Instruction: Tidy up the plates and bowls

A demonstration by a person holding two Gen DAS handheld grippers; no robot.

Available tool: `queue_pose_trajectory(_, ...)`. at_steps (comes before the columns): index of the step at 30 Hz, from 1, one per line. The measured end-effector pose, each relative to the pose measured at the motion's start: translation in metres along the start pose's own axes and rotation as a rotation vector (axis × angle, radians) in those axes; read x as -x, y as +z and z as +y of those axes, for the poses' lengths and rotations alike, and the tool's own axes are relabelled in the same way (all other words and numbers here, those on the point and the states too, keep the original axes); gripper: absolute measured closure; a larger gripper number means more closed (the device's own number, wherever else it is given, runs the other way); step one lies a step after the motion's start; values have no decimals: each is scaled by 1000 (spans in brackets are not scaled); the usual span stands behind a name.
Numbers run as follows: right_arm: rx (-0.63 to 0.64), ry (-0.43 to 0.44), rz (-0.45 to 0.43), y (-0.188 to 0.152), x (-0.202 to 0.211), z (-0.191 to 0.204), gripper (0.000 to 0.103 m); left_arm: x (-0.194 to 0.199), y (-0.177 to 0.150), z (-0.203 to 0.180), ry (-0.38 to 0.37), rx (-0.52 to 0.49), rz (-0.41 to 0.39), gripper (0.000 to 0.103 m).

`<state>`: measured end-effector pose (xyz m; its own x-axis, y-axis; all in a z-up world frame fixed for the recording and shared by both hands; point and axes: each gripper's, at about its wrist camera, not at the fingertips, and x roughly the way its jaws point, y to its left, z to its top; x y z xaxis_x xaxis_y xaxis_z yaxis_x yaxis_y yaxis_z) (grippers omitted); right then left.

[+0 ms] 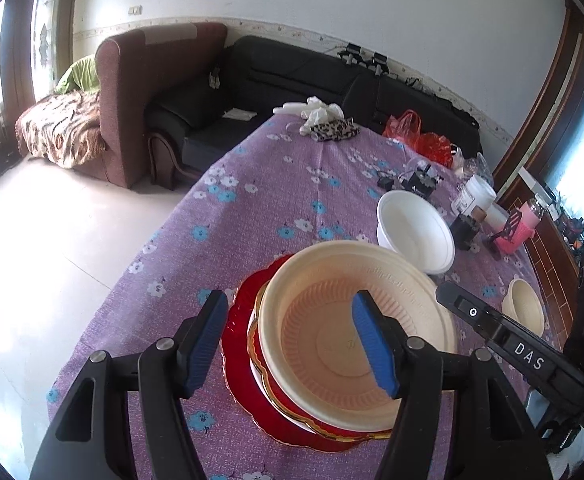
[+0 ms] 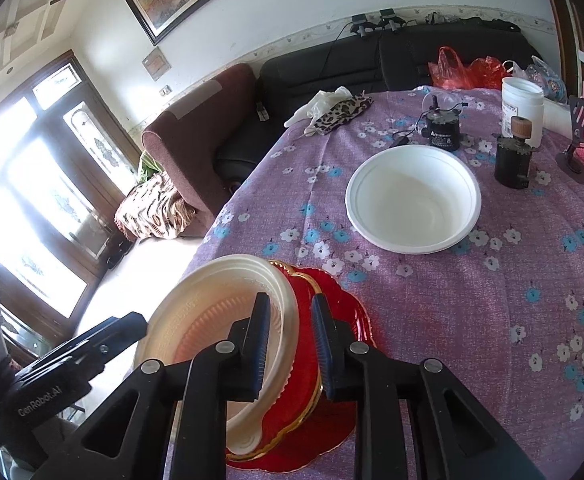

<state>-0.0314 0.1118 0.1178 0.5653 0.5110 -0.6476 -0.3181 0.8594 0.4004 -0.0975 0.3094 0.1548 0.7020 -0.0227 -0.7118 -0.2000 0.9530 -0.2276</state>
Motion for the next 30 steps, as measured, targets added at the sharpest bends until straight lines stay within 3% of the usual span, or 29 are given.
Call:
queue_pose_trajectory(5, -1, -25, -55, -4, 25, -11, 63, 23, -3, -11, 20, -23, -83, 38)
queue_pose_trajectory(14, -16, -122, -132, -21, 81, -52, 62, 64, -17, -52, 71, -122, -237, 32)
queue_pose_trajectory(18, -42, -148, -181, -28, 118, -71, 62, 90, -29, -78, 104, -209, -322, 19)
queue_pose_trajectory(26, -62, -163, -326, -31, 228, -85, 61, 163, -42, -111, -183, -253, -319, 19)
queue_pose_trajectory(30, -38, -176, -417, -28, 293, -73, 53, 219, -35, -127, -195, -312, -436, 19)
